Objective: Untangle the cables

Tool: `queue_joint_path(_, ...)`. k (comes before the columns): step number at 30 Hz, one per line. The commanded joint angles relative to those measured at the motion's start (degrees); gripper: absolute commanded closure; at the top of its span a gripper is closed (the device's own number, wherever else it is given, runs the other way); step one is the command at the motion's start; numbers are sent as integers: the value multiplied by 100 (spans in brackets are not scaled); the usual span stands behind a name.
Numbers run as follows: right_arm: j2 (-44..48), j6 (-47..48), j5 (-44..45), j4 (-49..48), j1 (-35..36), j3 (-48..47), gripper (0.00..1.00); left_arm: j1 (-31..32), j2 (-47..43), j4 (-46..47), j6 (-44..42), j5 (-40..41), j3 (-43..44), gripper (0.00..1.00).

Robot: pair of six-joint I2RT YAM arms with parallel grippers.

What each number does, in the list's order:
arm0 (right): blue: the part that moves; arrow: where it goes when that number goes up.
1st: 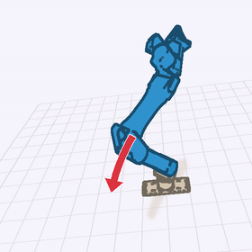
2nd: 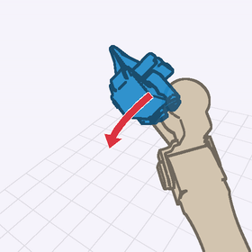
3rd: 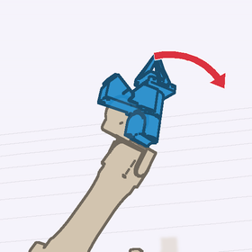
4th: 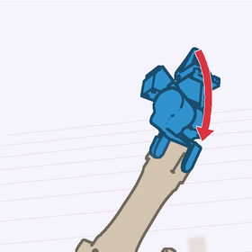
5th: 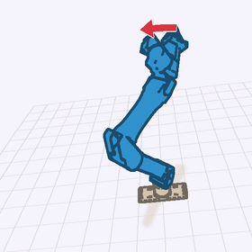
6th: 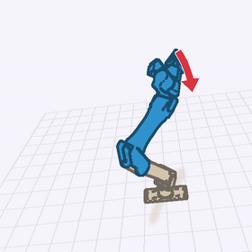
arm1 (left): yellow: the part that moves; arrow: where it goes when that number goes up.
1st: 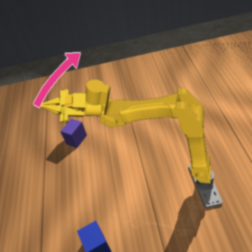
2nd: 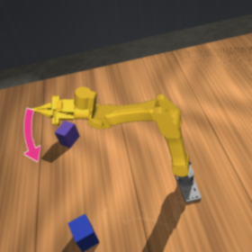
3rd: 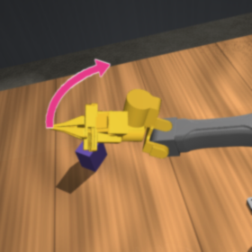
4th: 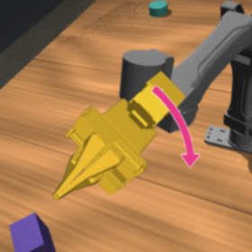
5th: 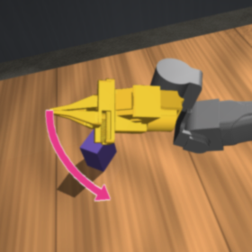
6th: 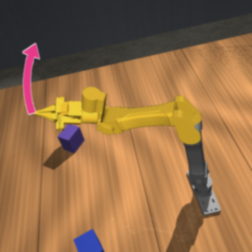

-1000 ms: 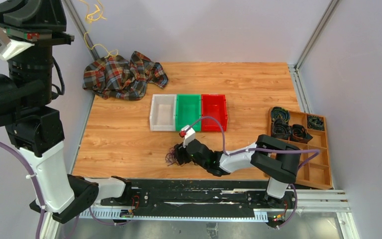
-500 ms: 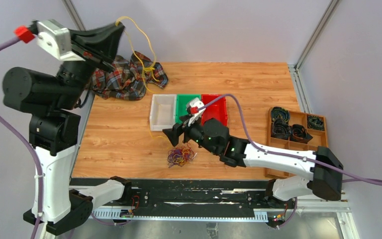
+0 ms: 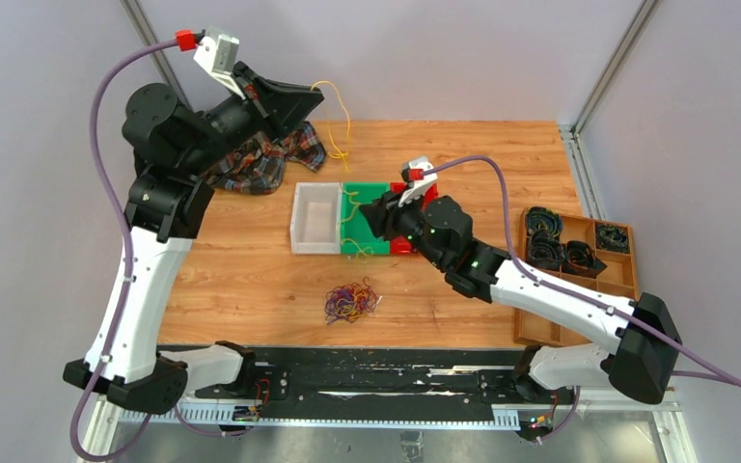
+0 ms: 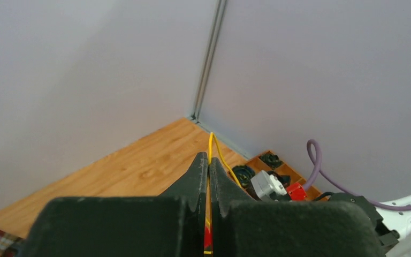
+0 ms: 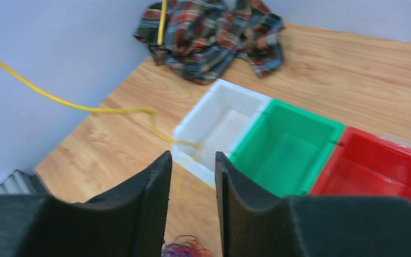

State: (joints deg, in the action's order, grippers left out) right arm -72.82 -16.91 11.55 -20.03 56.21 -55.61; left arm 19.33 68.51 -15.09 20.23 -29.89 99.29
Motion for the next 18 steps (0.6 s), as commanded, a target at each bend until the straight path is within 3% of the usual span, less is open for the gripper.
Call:
queue_joint_path(1, 357, -385, -45, 62, -483, 277, 76, 158, 190, 269, 350, -298, 66, 100)
queue_joint_path(6, 558, -482, -152, 257, -1010, 345, 97, 502, 526, 153, 110, -267, 155, 100)
queue_joint_path(9, 649, -470, -265, 373, -1239, 364, 98, 643, 771, 116, -1, -213, 220, 100)
queue_joint_path(10, 689, -418, -295, 400, -1285, 385, 93, 662, 867, 108, -20, -208, 302, 100)
queue_joint_path(14, 927, -207, -457, 368, -1392, 596, 52, 765, 1253, -55, -183, -148, 787, 100)
queue_joint_path(18, 1060, 114, -704, 577, -1436, 638, 27, 902, 1676, -294, -446, -97, 1422, 100)
